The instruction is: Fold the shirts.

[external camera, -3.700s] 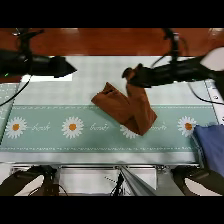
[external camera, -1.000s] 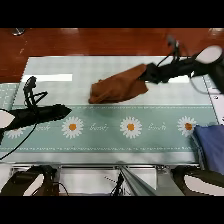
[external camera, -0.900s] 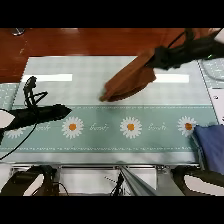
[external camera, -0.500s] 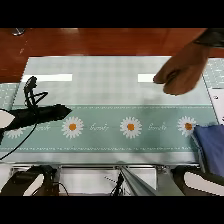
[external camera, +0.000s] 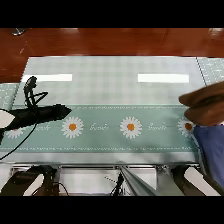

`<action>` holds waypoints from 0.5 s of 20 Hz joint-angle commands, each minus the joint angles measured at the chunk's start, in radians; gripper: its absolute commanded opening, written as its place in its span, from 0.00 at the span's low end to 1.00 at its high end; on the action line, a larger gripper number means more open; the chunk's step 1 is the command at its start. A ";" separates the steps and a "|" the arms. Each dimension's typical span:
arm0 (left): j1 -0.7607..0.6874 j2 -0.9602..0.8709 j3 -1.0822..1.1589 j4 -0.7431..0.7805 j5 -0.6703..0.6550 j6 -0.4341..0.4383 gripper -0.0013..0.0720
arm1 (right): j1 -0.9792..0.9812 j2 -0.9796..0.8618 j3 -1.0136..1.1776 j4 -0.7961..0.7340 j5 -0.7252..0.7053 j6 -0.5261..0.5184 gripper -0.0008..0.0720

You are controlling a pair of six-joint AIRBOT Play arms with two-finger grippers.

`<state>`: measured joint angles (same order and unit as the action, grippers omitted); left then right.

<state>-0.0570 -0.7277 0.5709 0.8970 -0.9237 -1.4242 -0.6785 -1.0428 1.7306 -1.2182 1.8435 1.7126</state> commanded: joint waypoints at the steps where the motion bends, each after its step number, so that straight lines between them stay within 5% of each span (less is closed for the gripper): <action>1: 0.000 -0.001 0.000 0.000 0.001 0.003 0.07 | -0.190 0.171 -0.264 -0.114 0.013 0.026 0.04; 6: 0.000 -0.001 0.000 -0.007 0.013 0.002 0.07 | -0.415 0.421 -0.509 -0.572 0.011 -0.024 0.04; 9: -0.012 -0.002 0.000 -0.042 0.070 0.002 0.07 | -0.435 0.489 -0.564 -0.637 0.010 0.018 0.05; 10: -0.028 -0.002 0.000 -0.045 0.093 0.002 0.07 | -0.435 0.491 -0.573 -0.669 0.010 0.023 0.26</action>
<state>-0.0673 -0.7292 0.5709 0.8726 -0.8814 -1.4223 -1.0740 -0.6140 1.2221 -1.7317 1.8523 1.7226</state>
